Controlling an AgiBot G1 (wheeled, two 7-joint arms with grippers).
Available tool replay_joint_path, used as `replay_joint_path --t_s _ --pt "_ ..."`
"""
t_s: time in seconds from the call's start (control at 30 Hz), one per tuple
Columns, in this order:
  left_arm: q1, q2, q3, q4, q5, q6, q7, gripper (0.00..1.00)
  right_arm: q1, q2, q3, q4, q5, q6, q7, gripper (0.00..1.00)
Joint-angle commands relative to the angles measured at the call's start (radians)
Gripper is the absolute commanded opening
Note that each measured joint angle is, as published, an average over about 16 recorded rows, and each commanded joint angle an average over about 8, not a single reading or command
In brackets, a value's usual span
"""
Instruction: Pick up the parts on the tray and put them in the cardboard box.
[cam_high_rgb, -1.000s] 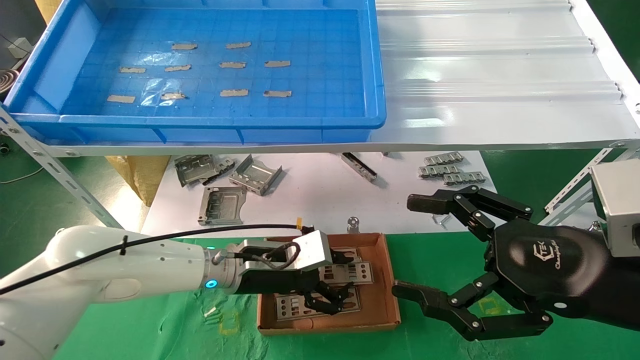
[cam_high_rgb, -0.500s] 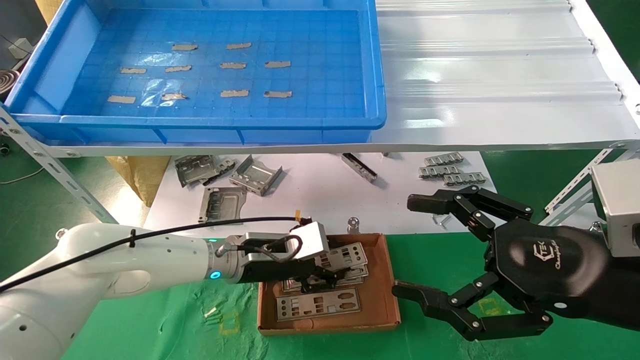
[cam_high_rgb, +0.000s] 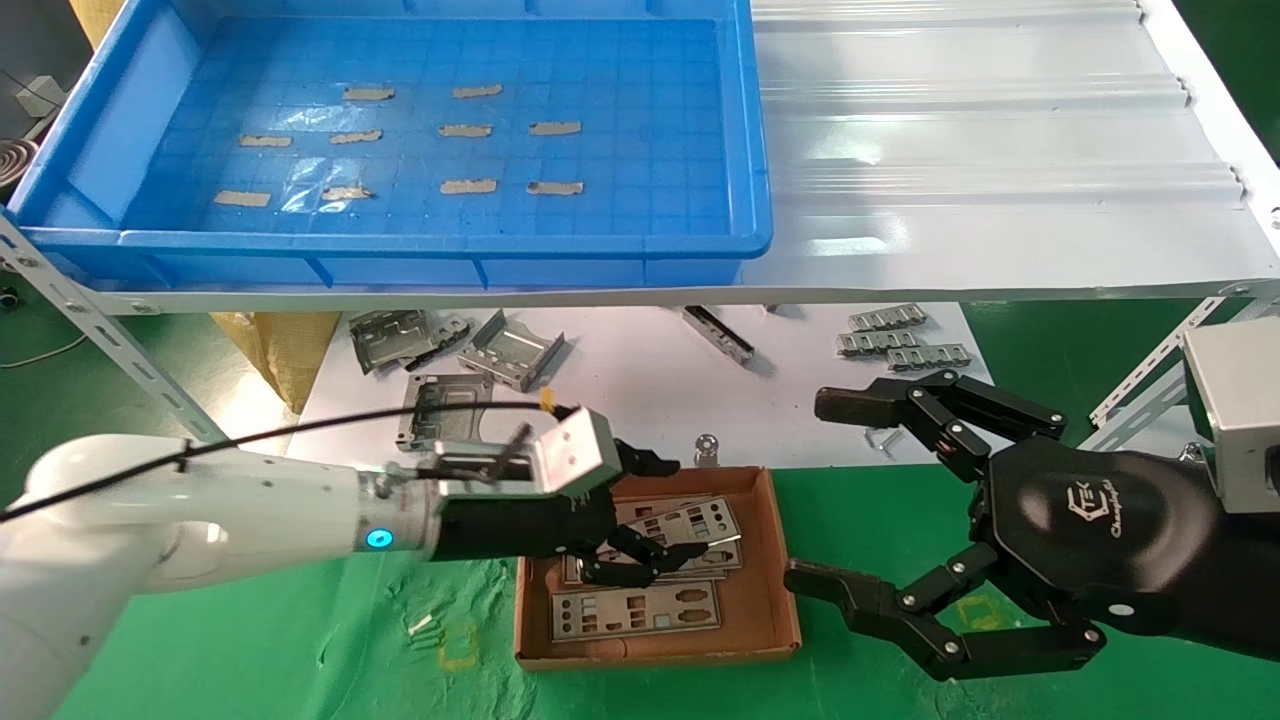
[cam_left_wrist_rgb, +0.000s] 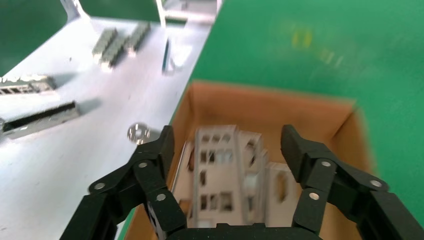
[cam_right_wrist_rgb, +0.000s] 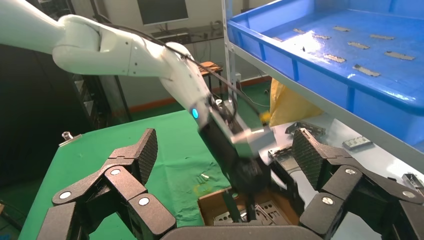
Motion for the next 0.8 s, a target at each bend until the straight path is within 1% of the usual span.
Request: replay_joint_path --t_s 0.03,0.2,0.37,0.6,0.8 --pt "-0.004 -0.015 -0.018 0.017 -0.038 0.057 -0.012 1.0 0.0 0.0 0.0 0.0 0.0 0.0 0.0 1.0" --pt "0.005 -0.046 -0.063 0.062 -0.131 0.188 -0.051 1.0 0.0 0.0 0.0 0.0 0.0 0.0 0.0 1.0" --pt "0.015 -0.062 -0.087 0.087 -0.179 0.247 -0.062 1.0 0.0 0.0 0.0 0.0 0.0 0.0 0.0 1.0" --pt "0.016 -0.062 -0.081 0.066 -0.161 0.222 -0.062 1.0 0.0 0.0 0.0 0.0 0.0 0.0 0.0 1.0" --pt "0.041 -0.103 -0.108 -0.002 -0.178 0.225 -0.091 1.0 0.0 0.0 0.0 0.0 0.0 0.0 0.0 1.0"
